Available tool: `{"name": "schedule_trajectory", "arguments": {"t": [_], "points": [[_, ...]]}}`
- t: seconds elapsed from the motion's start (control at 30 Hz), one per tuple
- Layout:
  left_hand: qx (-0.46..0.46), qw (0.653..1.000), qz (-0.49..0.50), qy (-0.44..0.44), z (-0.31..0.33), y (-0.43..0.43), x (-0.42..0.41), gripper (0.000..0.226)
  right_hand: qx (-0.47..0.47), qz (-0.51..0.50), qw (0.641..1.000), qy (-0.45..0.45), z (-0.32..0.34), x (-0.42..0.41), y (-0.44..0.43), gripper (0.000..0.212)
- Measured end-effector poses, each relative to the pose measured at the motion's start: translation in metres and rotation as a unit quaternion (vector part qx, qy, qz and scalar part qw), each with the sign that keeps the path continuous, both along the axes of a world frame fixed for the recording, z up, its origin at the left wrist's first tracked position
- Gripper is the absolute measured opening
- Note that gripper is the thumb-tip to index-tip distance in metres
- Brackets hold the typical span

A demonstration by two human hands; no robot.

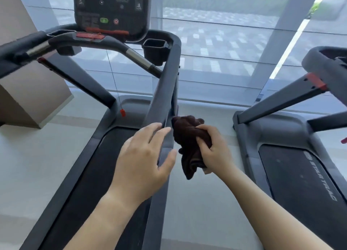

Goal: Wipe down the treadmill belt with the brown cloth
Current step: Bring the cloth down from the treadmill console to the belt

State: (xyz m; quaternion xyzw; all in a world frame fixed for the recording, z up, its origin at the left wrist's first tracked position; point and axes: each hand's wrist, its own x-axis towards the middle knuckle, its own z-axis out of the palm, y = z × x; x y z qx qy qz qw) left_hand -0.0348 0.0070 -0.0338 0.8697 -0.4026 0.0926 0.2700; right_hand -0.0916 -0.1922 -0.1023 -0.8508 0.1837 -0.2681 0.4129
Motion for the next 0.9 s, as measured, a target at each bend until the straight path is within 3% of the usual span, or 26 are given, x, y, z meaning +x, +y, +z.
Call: {"name": "schedule_trajectory", "arguments": {"t": [0.33, 0.53, 0.73, 0.9], "points": [[0.129, 0.985, -0.067, 0.091, -0.076, -0.133, -0.071, 0.052, 0.074, -0.031, 0.991, 0.109, -0.070, -0.113, -0.103, 0.032], [0.181, 0.969, -0.056, 0.160, -0.129, -0.209, -0.109, 0.051, 0.088, 0.007, 0.981, 0.175, -0.104, -0.155, -0.170, 0.036], [0.199, 0.958, 0.001, 0.204, -0.148, -0.250, -0.113, 0.051, 0.090, 0.057, 0.967, 0.233, -0.134, -0.154, -0.217, 0.038], [0.224, 0.945, 0.042, 0.234, -0.160, -0.252, -0.083, 0.052, 0.096, 0.102, 0.953, 0.268, -0.157, -0.106, -0.231, 0.039]]}}
